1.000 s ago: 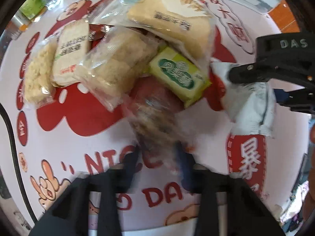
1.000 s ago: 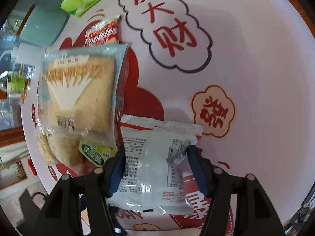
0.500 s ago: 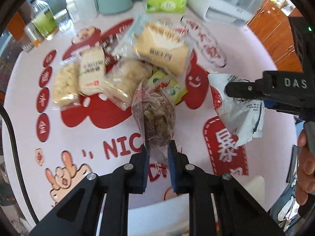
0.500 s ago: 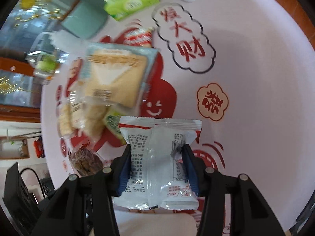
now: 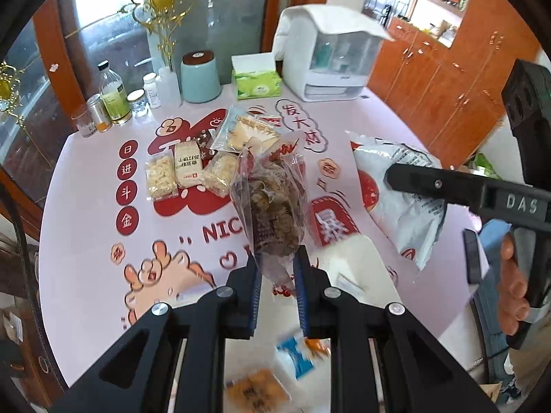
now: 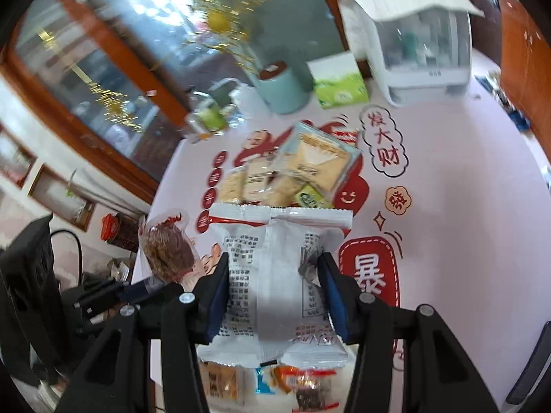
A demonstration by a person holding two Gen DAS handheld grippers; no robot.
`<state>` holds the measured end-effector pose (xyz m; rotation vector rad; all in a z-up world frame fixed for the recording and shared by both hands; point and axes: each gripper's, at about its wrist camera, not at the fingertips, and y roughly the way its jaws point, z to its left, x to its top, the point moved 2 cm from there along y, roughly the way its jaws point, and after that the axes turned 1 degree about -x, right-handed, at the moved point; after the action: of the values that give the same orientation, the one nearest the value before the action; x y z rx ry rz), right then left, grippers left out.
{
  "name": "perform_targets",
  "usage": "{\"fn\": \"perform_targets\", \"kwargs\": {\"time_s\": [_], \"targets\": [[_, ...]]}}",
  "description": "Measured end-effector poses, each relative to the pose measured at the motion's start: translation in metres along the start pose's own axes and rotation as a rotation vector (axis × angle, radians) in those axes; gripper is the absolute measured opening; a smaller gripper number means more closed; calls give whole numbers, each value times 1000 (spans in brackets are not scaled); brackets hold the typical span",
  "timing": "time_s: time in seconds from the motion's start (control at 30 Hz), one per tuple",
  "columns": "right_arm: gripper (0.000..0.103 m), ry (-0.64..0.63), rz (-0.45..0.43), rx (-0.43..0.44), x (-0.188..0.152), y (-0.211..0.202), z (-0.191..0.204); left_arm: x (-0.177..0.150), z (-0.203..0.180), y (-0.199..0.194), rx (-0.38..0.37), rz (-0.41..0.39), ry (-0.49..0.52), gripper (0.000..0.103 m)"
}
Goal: Organize snacks
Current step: 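Drop both held snacks into the white tray and open both grippers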
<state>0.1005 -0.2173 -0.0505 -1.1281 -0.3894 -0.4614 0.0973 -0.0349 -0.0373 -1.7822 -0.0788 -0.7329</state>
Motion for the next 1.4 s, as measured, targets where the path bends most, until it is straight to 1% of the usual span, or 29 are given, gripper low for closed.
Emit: {"fn": "perform_targets", "kwargs": {"time_s": [0.1, 0.17, 0.27, 0.37, 0.43, 0.5, 0.57, 0.63, 0.67, 0.7, 0.73, 0.77, 0.8, 0.87, 0.97, 1.03, 1.17, 1.4], "targets": [[50, -61, -41, -9, -27, -19, 15, -28, -7, -22, 2, -6, 6, 16], [50, -97, -65, -20, -47, -29, 23, -46, -11, -30, 2, 0, 2, 16], [50, -130, -82, -21, -75, -36, 30, -75, -12, -32, 10, 19, -6, 16], [50, -149, -88, -35, -102, -36, 34, -101, -15, -32, 38, 33, 0, 16], [51, -167, -80, -49, -114, -32, 35, -112, -16, -28, 46, 44, 0, 16], [51, -187, -74, -81, -125, -27, 36, -120, -15, -24, 44, 56, -16, 16], [52, -192, -58, -92, -131, -21, 35, -124, -15, -21, 46, 54, -23, 16], [53, -191, -44, -100, -133, -15, 33, -127, -15, -17, 67, 47, -22, 17], [53, -191, -42, -105, -134, -14, 33, -128, -16, -16, 83, 46, -23, 24], [53, -195, -42, -117, -135, -11, 32, -128, -16, -14, 98, 42, -26, 42], [54, -195, -44, -126, -135, -10, 32, -128, -16, -12, 115, 37, -30, 55], [55, -191, -45, -132, -135, -8, 32, -128, -15, -10, 126, 31, -34, 77], [55, -191, -47, -132, -137, -8, 33, -130, -16, -11, 132, 15, -42, 86], [56, -196, -52, -129, -139, -9, 34, -132, -18, -11, 124, 3, -46, 87], [60, -215, -77, -119, -141, -15, 37, -134, -20, -5, 120, 24, -49, 87], [60, -226, -82, -116, -141, -17, 39, -136, -21, -1, 126, 36, -49, 87], [60, -263, -88, -122, -144, -20, 46, -137, -23, 1, 122, 29, -54, 87], [60, -299, -79, -118, -150, -20, 51, -137, -17, 2, 126, 17, -108, 87]]}}
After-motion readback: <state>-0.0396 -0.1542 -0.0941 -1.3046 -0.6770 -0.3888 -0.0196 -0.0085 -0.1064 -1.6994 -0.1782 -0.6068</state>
